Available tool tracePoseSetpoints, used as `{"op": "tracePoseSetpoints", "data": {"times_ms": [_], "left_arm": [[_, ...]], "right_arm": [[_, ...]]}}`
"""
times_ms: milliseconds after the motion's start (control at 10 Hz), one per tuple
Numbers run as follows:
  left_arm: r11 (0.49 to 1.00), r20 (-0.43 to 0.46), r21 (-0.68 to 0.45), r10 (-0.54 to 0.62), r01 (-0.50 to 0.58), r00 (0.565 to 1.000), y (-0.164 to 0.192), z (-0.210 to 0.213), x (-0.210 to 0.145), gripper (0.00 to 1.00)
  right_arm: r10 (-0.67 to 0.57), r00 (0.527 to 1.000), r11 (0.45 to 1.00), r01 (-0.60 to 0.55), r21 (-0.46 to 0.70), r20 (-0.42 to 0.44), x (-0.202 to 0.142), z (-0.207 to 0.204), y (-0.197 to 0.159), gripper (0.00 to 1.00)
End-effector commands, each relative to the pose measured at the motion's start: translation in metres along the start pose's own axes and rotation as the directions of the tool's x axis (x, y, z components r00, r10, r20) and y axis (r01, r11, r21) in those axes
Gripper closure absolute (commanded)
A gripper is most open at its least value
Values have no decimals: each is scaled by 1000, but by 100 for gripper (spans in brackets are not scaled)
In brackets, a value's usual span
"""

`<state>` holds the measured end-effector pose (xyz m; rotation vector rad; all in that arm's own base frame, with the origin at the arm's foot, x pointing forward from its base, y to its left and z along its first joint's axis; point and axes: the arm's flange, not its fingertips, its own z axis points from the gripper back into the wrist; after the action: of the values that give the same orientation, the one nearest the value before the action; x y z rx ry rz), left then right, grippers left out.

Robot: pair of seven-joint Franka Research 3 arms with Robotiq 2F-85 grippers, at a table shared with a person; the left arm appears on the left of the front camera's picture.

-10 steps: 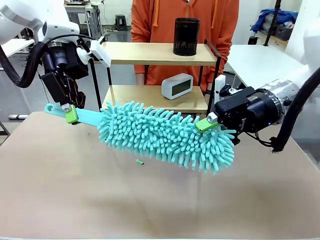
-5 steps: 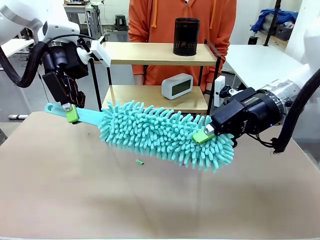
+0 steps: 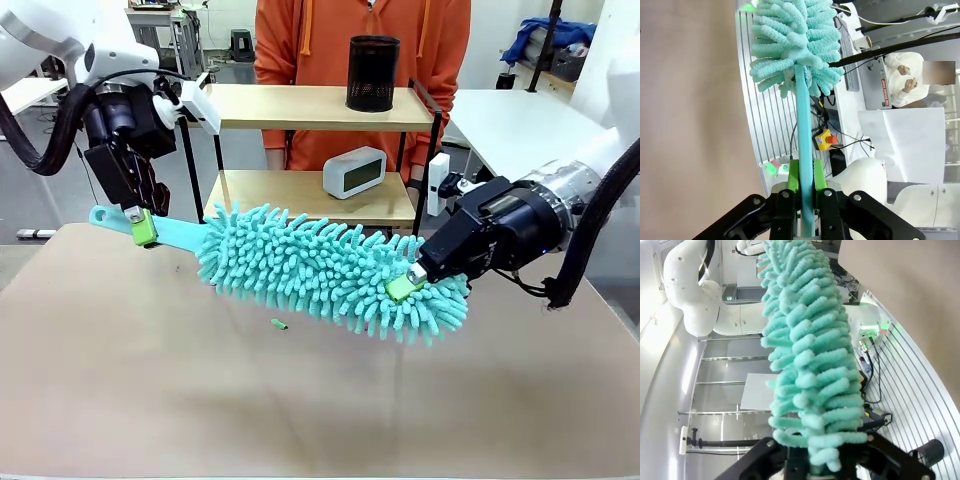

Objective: Clean the shelf.
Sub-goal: Hand the Duster back to the human.

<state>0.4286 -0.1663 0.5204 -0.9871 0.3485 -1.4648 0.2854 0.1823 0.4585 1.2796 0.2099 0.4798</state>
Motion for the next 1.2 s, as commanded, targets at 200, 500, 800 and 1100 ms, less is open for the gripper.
{"op": "tracePoseSetpoints", "data": {"times_ms": [200, 500, 800, 1100], "left_arm": [[1000, 9, -18, 12, -12, 1000, -4, 2, 2, 87], [999, 54, -33, 19, -18, 998, -6, 7, 0, 30], [999, 116, -9, 32, -32, 993, -12, 20, -13, 0], [948, 663, 100, 164, -303, 731, -12, 78, -87, 0]], "right_arm": [[14, 999, 1000, -14, 21, -36, -69, -22, -24, 100], [10, 999, 1000, -10, 23, -31, -69, -20, -25, 100], [20, 1000, 1000, -20, 20, -13, -70, -15, -24, 100], [-140, 978, 988, 149, 46, -152, -95, 32, -10, 100]]}}
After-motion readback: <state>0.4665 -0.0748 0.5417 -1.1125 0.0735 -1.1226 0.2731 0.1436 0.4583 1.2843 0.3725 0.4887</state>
